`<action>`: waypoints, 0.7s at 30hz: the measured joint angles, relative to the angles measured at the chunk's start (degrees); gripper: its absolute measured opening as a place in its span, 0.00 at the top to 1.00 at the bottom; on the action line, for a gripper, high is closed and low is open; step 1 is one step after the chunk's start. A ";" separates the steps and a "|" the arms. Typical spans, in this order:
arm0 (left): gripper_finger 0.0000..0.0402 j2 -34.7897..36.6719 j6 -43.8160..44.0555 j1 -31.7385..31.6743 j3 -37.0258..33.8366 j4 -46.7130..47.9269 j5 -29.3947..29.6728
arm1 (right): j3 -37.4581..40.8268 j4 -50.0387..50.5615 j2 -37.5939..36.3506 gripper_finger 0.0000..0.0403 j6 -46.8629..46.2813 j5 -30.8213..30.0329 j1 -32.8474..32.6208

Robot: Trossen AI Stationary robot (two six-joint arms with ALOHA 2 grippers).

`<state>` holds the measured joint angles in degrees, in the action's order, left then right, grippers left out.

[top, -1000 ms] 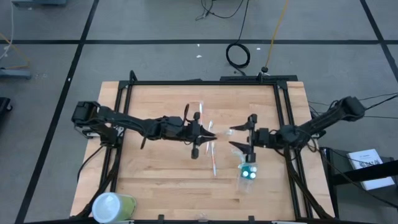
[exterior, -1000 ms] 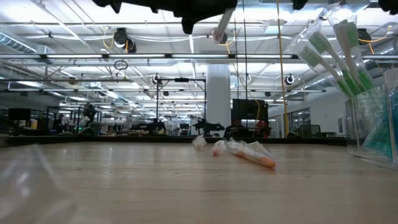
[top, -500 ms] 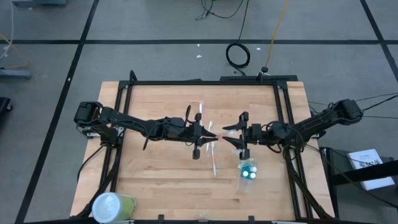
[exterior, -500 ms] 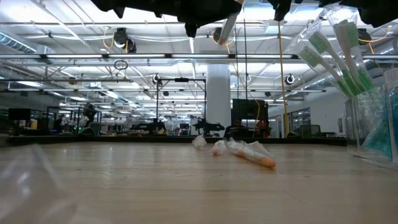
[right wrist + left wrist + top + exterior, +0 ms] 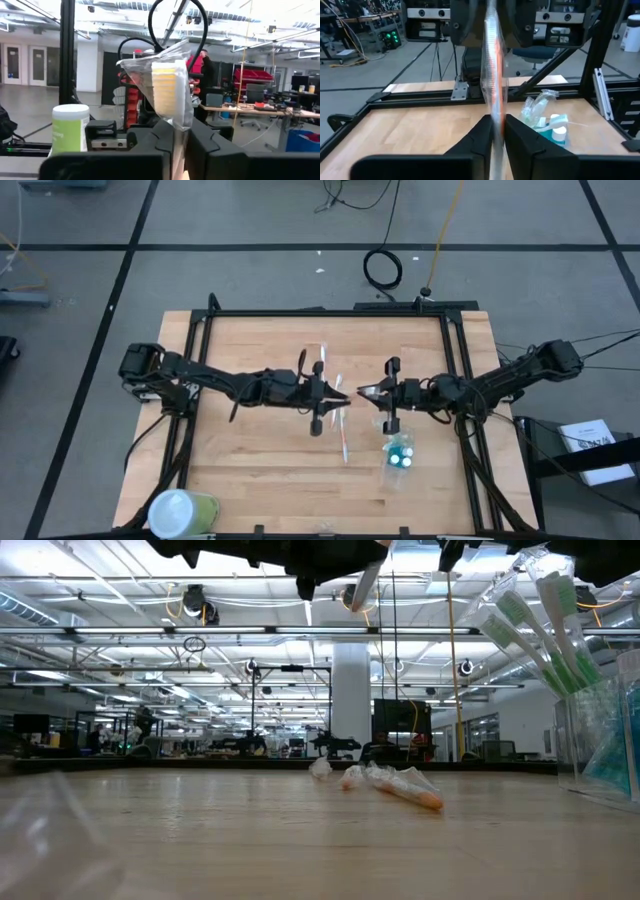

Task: Pick & Place toothbrushing station
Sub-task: Put the orange toothbrush into the bottom section of the transparent organizer

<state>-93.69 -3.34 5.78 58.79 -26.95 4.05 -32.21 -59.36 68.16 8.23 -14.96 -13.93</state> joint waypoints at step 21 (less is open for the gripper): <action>0.29 0.50 -2.28 3.82 0.02 5.77 8.87 | -0.04 25.12 -18.35 0.98 -13.57 24.03 -16.18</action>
<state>-93.19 -5.61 9.60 58.81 -21.17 12.92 -32.25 -34.24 49.81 -5.34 9.07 -30.12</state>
